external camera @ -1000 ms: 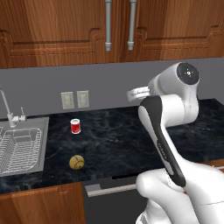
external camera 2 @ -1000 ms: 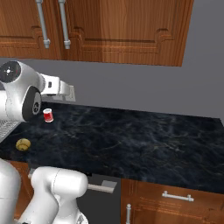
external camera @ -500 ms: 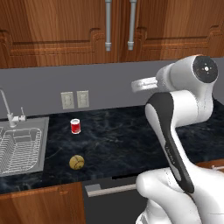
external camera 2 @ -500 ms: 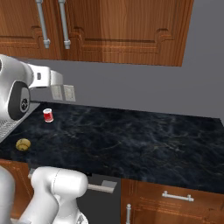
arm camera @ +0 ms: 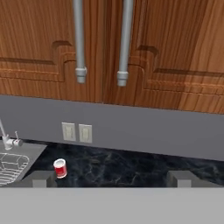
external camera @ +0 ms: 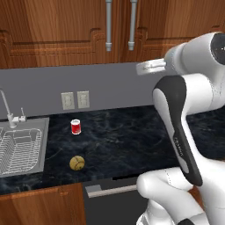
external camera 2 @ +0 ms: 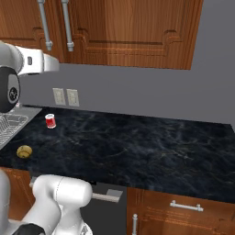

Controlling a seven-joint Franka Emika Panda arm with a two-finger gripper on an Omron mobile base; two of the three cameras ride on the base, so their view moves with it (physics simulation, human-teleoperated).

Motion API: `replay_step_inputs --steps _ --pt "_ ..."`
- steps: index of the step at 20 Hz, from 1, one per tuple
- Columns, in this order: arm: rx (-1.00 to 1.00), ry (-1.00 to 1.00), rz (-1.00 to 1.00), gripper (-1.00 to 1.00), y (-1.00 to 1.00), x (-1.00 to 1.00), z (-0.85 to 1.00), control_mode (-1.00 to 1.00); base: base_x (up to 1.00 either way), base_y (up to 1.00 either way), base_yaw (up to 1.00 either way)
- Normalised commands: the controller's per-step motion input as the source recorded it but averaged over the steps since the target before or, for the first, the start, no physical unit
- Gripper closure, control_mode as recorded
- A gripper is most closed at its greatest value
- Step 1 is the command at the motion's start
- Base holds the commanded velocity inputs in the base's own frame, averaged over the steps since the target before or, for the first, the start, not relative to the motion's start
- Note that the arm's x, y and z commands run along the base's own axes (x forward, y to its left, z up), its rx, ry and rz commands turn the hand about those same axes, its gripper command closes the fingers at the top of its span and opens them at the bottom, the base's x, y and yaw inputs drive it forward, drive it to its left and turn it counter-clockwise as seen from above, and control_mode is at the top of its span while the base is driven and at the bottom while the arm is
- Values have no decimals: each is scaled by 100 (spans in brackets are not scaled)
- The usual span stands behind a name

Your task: Open the cabinet. Pick the bar soap and place it next to the sink. Then close the cabinet.

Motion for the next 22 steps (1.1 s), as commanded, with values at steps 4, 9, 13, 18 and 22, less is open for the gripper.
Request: replay_step_inputs --steps 4,9,13,18,22 --pt "0 0 0 -100 0 -6 38 -100 0 0 0" --pt "0 0 0 -100 0 0 14 -100 0 0 0" --pt "0 -2 0 -100 0 2 12 -100 0 0 0" --pt "0 0 -1 -100 -12 4 1 -100 0 0 0" --pt "1 0 -1 -100 -11 11 0 -100 0 0 0"
